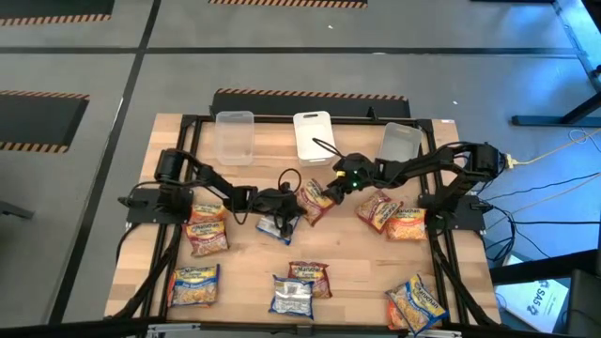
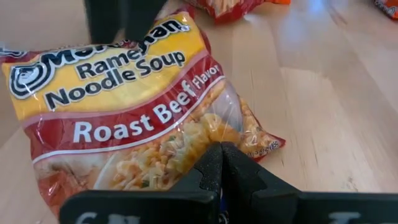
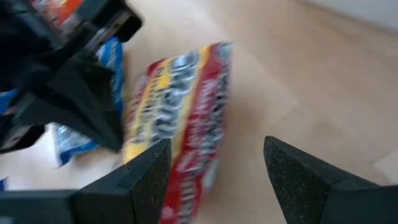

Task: Sort Maruchan noodles
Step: Put the red noodle pack into the white bin

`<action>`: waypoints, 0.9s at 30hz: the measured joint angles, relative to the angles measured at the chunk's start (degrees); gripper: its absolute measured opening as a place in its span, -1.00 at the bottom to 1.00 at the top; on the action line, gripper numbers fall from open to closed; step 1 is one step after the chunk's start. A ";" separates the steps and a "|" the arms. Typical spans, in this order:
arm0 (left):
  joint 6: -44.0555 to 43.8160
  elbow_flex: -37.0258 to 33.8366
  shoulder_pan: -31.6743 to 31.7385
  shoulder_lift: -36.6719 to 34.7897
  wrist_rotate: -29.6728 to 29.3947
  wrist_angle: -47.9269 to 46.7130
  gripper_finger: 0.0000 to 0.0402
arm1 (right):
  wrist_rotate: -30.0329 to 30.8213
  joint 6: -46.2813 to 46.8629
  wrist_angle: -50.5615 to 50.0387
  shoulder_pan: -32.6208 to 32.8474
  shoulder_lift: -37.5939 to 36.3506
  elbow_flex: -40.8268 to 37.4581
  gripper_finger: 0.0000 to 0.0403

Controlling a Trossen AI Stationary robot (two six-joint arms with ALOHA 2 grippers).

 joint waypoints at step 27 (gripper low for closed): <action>0.62 -0.15 -0.25 0.09 0.17 0.41 -0.98 | -11.20 2.43 2.83 0.29 8.39 5.40 0.26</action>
